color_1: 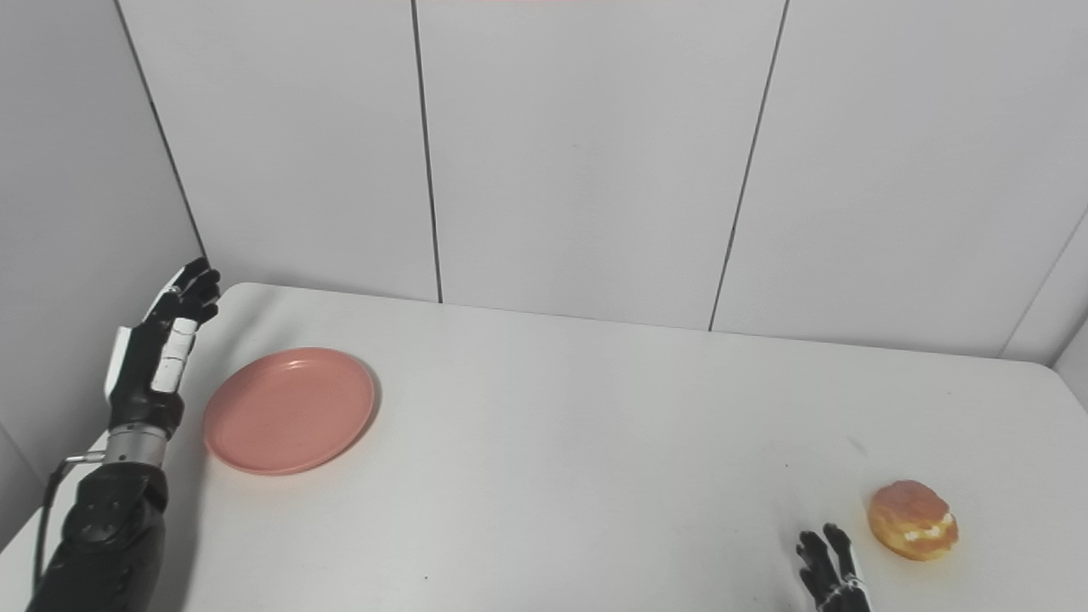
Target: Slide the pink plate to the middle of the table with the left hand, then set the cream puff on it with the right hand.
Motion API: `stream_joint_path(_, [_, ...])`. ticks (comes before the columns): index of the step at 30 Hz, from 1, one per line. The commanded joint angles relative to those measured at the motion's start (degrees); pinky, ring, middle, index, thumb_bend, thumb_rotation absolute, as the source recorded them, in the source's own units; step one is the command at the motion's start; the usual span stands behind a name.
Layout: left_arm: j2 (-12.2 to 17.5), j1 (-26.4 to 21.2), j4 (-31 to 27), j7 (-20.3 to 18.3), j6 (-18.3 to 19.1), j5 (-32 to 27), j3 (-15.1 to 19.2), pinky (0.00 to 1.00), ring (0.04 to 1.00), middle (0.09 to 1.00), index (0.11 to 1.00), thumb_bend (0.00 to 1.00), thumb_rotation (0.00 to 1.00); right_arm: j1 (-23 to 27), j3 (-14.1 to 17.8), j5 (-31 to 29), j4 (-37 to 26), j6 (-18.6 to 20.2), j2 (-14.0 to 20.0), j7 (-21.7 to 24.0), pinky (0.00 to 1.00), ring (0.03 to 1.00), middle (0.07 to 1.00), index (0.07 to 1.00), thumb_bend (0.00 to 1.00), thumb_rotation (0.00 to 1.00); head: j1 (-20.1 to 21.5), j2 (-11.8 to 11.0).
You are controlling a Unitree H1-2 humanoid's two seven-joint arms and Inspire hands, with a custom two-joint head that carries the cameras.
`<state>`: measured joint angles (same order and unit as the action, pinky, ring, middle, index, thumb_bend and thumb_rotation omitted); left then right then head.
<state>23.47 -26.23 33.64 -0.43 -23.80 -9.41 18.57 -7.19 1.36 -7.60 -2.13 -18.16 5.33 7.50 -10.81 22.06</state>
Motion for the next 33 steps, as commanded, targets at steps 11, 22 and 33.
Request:
stream_joint_path(11, [2.2, -5.4, 6.9, -4.8, 0.0, -7.3, 1.9, 0.89, 0.923, 0.882, 0.874, 0.89, 0.84, -1.3, -0.8, 1.3, 3.8, 5.9, 0.7, -0.3, 0.96, 0.932, 0.912, 0.966, 0.77, 1.0, 0.4, 0.5])
stream_joint_path(22, [1.2, -4.3, 8.9, -11.3, 2.2, -12.9, 1.7, 0.93, 0.927, 0.904, 0.904, 0.96, 0.82, -1.6, -1.4, 1.6, 3.0, 6.4, 1.2, -0.6, 0.96, 0.929, 0.901, 0.963, 0.78, 1.0, 0.8, 0.9])
stream_joint_path(33, [0.6, -3.9, 9.9, -11.3, 3.7, -12.1, 1.4, 0.99, 0.961, 0.908, 0.883, 0.93, 0.85, -1.9, -1.5, 1.9, 2.4, 6.5, 1.4, -0.8, 0.94, 0.92, 0.892, 0.959, 0.77, 1.0, 1.1, 1.5])
